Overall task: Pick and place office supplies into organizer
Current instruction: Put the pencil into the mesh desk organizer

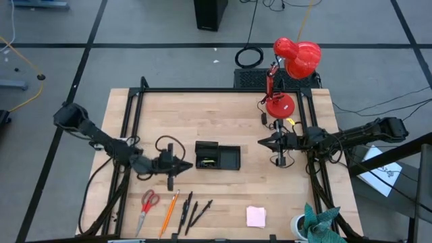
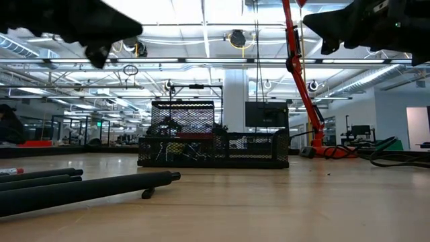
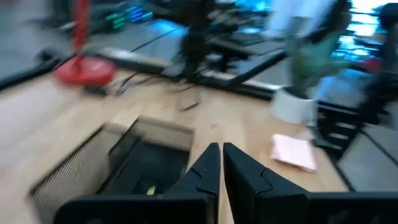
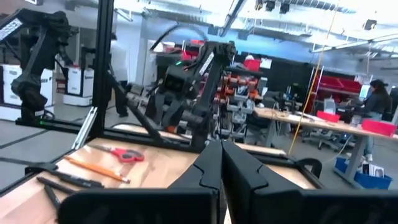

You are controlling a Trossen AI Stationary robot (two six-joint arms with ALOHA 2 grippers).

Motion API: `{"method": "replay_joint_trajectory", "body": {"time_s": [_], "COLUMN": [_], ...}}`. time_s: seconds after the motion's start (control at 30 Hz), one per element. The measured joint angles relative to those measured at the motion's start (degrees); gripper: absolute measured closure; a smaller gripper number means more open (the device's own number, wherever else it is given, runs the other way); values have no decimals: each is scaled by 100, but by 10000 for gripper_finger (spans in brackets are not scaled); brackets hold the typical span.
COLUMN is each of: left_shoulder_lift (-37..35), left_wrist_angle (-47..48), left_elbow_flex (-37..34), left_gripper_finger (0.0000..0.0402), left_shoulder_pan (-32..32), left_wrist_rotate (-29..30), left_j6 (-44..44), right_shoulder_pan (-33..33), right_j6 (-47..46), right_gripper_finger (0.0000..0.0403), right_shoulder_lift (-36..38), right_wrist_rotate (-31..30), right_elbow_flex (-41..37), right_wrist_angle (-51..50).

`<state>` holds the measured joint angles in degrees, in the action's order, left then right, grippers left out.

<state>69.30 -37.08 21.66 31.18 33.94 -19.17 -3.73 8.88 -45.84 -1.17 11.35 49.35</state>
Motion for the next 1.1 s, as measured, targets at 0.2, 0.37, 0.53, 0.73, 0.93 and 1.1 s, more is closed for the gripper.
{"method": "replay_joint_trajectory", "body": {"time_s": [0.2,0.37,0.53,0.73,0.93,1.1], "left_shoulder_lift": [538,1127,1880,2797,3209,3254], "left_wrist_angle": [1721,3651,5511,7838,8467,8512], "left_elbow_flex": [1118,2590,3767,4648,4818,4825], "left_gripper_finger": [376,376,376,376,376,376], "left_shoulder_pan": [1258,1833,1915,1574,1146,916], "left_wrist_rotate": [1734,2233,1531,5,-1025,-1807], "left_j6": [-1039,-2181,-4105,-6350,-7221,-7137], "right_shoulder_pan": [-10,-11,-11,-11,-11,-11], "right_j6": [-196,-240,-219,-62,75,127], "right_gripper_finger": [402,399,399,399,399,399], "right_shoulder_lift": [9,9,9,9,9,9], "right_wrist_rotate": [2,2,2,0,-10,-17], "right_elbow_flex": [0,0,0,0,0,0], "right_wrist_angle": [71,50,38,15,12,18]}}
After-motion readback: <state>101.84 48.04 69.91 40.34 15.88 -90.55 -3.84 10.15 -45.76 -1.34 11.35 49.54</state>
